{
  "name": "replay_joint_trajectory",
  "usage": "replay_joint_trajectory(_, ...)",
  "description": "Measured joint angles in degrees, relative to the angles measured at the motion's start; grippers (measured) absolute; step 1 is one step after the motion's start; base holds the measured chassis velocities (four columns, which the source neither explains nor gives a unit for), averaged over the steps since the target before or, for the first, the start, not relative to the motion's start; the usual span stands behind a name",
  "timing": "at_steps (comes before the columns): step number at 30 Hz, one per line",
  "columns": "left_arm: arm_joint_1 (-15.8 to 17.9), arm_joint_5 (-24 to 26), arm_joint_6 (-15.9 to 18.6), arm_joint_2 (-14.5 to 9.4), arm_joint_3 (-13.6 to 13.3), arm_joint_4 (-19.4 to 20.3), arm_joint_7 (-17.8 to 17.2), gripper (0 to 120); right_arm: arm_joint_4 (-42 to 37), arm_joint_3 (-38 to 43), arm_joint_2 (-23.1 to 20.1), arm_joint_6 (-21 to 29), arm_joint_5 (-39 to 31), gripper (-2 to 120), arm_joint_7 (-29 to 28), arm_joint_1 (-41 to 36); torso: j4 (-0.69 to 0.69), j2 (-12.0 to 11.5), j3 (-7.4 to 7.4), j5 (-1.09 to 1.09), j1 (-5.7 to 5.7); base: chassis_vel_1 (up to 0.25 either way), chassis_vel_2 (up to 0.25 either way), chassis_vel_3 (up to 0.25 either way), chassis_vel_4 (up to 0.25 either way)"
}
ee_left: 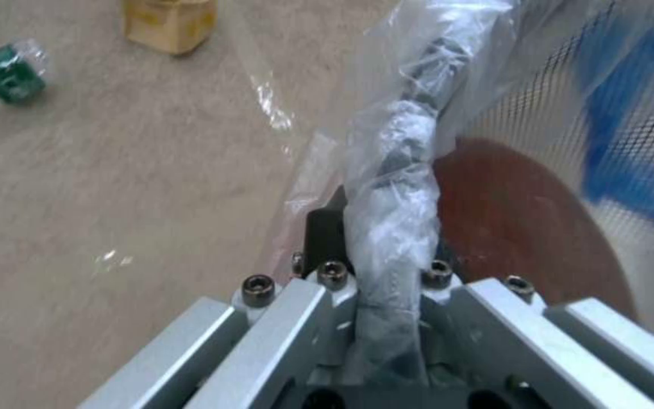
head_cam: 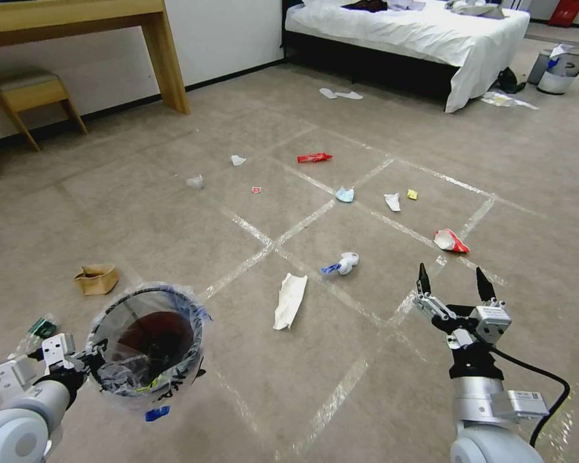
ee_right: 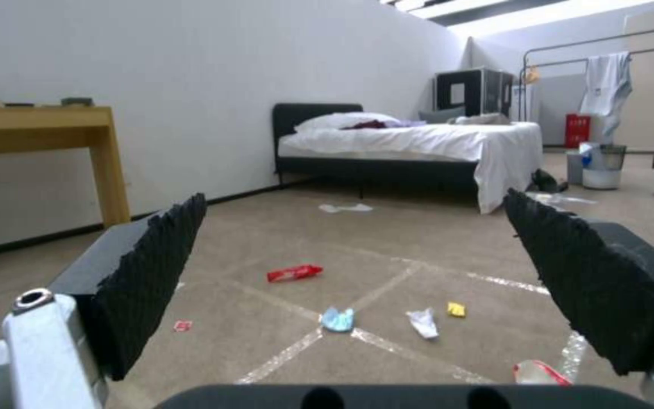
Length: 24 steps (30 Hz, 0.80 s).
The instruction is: Pick up the trash bin and place the garbage on the floor into it.
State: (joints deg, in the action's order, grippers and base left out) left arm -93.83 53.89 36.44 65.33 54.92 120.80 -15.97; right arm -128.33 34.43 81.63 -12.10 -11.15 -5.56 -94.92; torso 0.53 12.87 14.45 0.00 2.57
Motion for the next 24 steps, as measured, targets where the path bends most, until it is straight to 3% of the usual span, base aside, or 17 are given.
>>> replay_joint_trajectory(13,2.01,-0.13,-0.07,-0.01,-1.05,-1.71,-0.22,1,1.65,-0.35,-0.37,0.15,-0.65,100,-0.13,1.87,-0.01,-0.01,0.01,0.00,0.01,-0.173,0.180,0.175,-0.178)
replay_joint_trajectory(24,3.13,-0.17,-0.11,-0.25,-1.25,-2.94,-0.31,1,2.76,-1.19,-0.61,1.58,-1.11,100,-1.08,3.61,-0.01,0.00,0.00,0.00,0.00,-0.067,0.064,0.067,-0.064)
